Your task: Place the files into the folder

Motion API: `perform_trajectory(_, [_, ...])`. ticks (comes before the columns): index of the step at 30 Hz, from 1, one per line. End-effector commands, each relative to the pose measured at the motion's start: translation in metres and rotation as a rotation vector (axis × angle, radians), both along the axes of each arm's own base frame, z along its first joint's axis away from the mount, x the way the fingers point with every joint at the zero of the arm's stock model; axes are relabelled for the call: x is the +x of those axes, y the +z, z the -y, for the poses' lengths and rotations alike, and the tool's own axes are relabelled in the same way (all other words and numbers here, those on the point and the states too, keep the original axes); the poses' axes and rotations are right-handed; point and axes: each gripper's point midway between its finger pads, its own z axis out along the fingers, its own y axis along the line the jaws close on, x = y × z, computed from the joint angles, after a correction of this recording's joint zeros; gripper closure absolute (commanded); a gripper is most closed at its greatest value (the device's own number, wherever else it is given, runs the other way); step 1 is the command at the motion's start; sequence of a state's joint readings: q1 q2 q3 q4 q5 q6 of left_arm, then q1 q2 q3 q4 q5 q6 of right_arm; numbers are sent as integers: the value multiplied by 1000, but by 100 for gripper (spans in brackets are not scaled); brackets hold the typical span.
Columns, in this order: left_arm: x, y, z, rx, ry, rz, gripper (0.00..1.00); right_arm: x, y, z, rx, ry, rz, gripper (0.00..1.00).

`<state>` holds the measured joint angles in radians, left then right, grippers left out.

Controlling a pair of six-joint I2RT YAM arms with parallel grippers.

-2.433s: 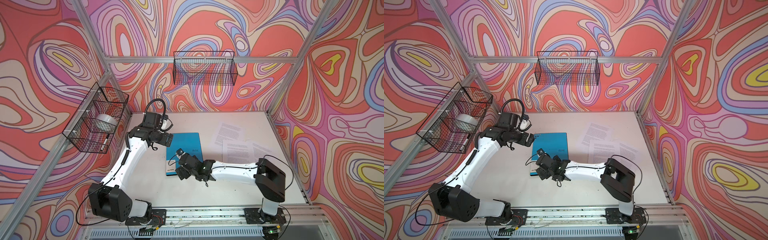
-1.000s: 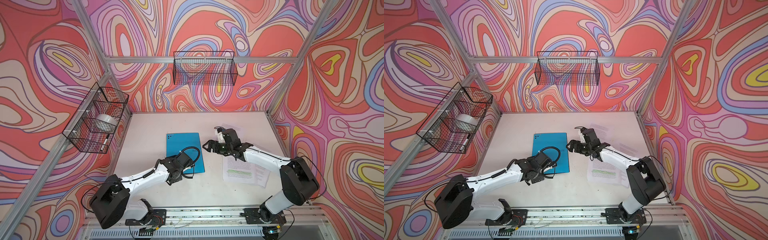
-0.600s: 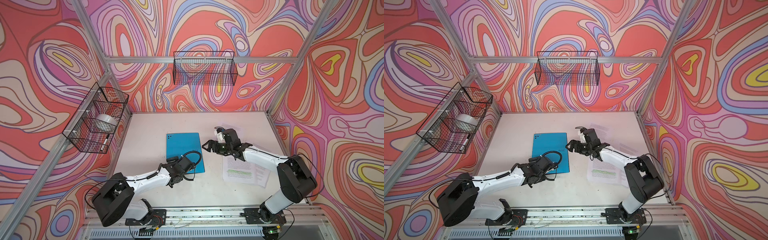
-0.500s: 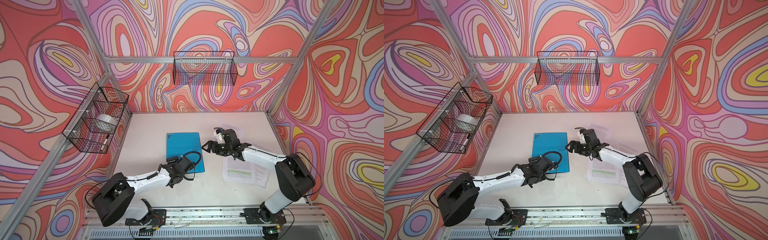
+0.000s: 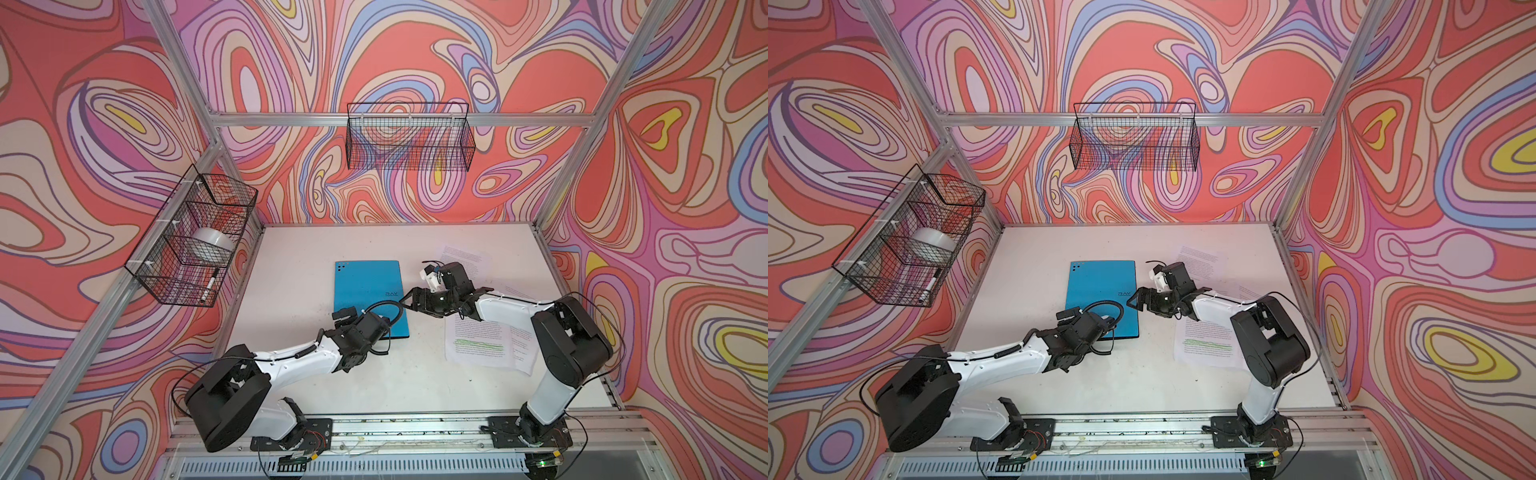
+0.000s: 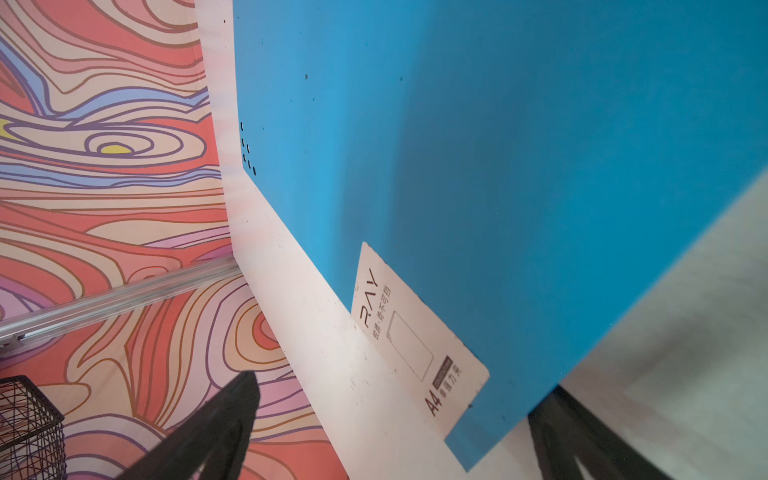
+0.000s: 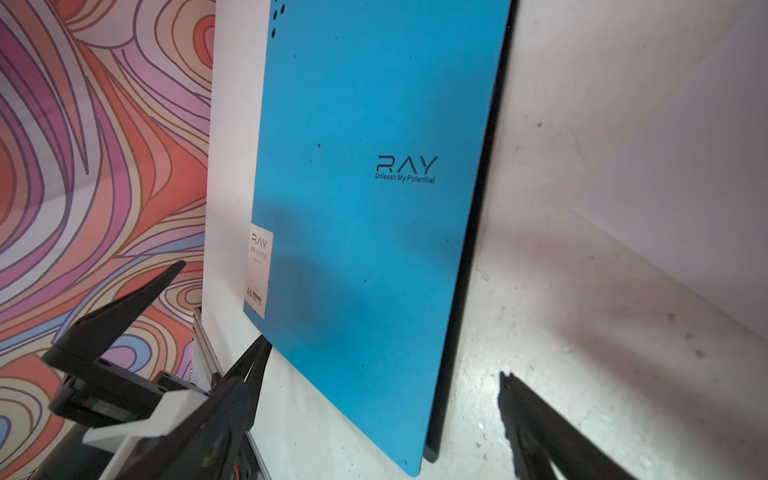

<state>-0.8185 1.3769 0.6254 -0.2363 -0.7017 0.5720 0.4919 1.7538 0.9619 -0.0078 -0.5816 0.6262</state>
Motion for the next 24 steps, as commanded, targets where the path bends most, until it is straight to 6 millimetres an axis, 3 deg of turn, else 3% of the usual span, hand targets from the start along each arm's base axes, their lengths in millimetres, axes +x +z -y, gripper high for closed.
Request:
perform_trajectory(1, [4, 3, 0, 1, 15, 34, 0, -1, 4, -6, 45, 29, -2, 1])
perform_trajectory(3, [4, 4, 0, 1, 18, 35, 0, -4, -8, -6, 42, 34, -32, 2])
perform_trajectory(24, [11, 10, 2, 2, 36, 71, 0, -16, -24, -16, 117, 86, -103, 2])
